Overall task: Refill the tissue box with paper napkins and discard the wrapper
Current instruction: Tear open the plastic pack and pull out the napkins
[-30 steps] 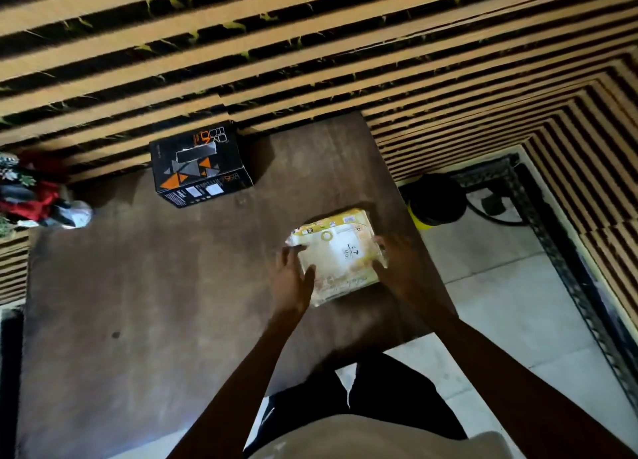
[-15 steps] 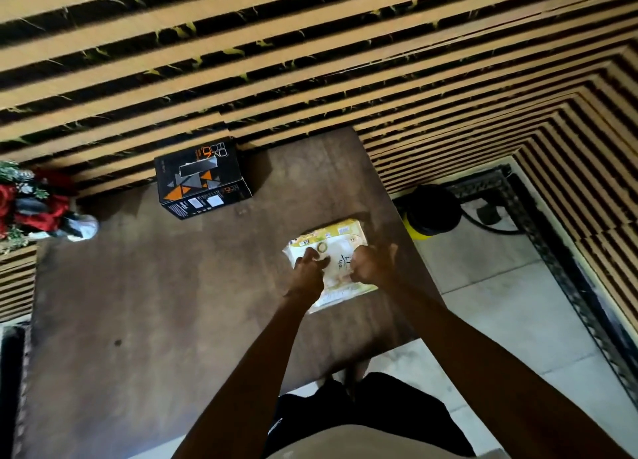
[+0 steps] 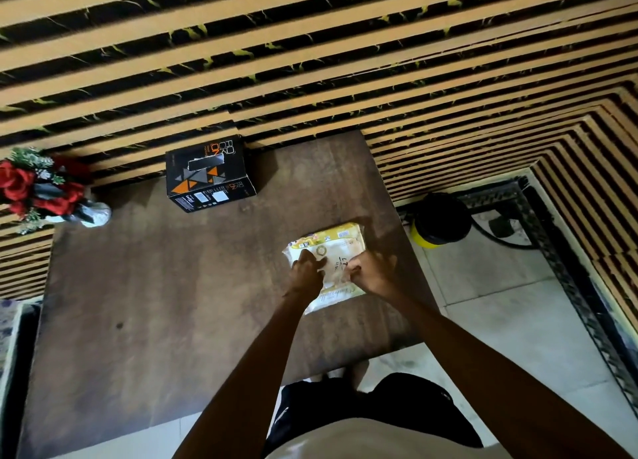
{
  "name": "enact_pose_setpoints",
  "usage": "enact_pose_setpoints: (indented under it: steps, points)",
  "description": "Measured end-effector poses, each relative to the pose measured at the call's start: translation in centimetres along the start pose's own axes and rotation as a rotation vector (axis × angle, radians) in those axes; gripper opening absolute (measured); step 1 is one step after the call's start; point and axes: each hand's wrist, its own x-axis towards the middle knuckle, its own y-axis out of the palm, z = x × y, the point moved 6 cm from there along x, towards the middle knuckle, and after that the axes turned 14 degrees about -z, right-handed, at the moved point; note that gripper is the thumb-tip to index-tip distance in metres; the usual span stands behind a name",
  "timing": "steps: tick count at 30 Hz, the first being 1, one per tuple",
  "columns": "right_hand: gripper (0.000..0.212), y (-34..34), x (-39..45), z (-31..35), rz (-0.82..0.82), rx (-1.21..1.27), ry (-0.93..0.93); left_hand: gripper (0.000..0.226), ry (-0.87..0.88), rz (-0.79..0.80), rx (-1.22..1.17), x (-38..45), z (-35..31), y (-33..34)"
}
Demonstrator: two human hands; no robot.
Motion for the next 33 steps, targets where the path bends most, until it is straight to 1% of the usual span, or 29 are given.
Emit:
enact_pose_setpoints:
  steps: [1,3,6,9,12,16,19,20,22,24,25,26,27,28,30,33]
  points:
    - [0.011,0.2,0.0,-0.2,0.009,0.035,0.035,0.037,-0.020,-0.011,-0.006,-0.2,-0.1,0.0]
    - [0.016,0.6,0.2,-0.4,0.006,0.069,0.092,0.036,-0.046,-0.018,-0.014,-0.5,-0.3,0.0]
    - [0.018,0.8,0.6,-0.1,0.002,0.002,0.138,0.038,-0.053,-0.013,-0.001,-0.7,-0.2,-0.1]
    - [0.016,0.8,1.2,0.5,-0.004,-0.069,0.079,0.040,-0.039,-0.014,0.009,-0.8,0.0,0.0]
    - [0.021,1.0,1.9,0.6,0.029,-0.119,0.061,0.041,-0.035,-0.021,0.010,-0.7,0.1,0.2]
    - [0.050,1.5,2.5,-0.1,0.165,-0.134,0.195,0.041,-0.045,-0.005,-0.015,-0.5,0.5,0.5]
    - [0.060,4.0,3.9,-1.4,0.259,-0.056,0.266,0.045,-0.046,0.027,-0.010,-0.1,0.8,0.5]
    - [0.060,5.7,4.9,-2.5,0.272,0.004,0.285,0.046,-0.042,0.038,-0.012,0.0,0.9,0.5]
    - [0.046,6.9,5.5,-3.2,0.270,0.136,0.262,0.049,-0.040,0.054,-0.023,0.0,0.9,0.6]
    - [0.033,3.3,3.3,-1.0,0.174,0.158,0.190,0.051,-0.052,0.063,-0.044,0.1,1.0,0.6]
    - [0.023,1.4,2.0,0.1,0.131,0.129,0.133,0.050,-0.055,0.065,-0.067,0.1,1.1,0.6]
    - [0.014,0.4,0.9,0.9,0.096,0.114,0.071,0.048,-0.051,0.064,-0.097,0.2,1.1,0.6]
    - [0.009,-0.1,0.3,1.3,0.070,0.121,0.020,0.046,-0.050,0.066,-0.124,0.3,1.3,0.6]
    - [0.009,-0.6,-0.4,1.5,0.041,0.147,-0.019,0.045,-0.054,0.067,-0.145,0.3,1.4,0.7]
    - [0.011,-0.8,-0.9,1.2,0.005,0.199,-0.018,0.045,-0.051,0.074,-0.150,0.4,1.5,0.6]
    - [0.009,-0.9,-1.0,1.7,-0.005,0.235,-0.051,0.047,-0.013,0.092,-0.061,0.2,1.1,0.8]
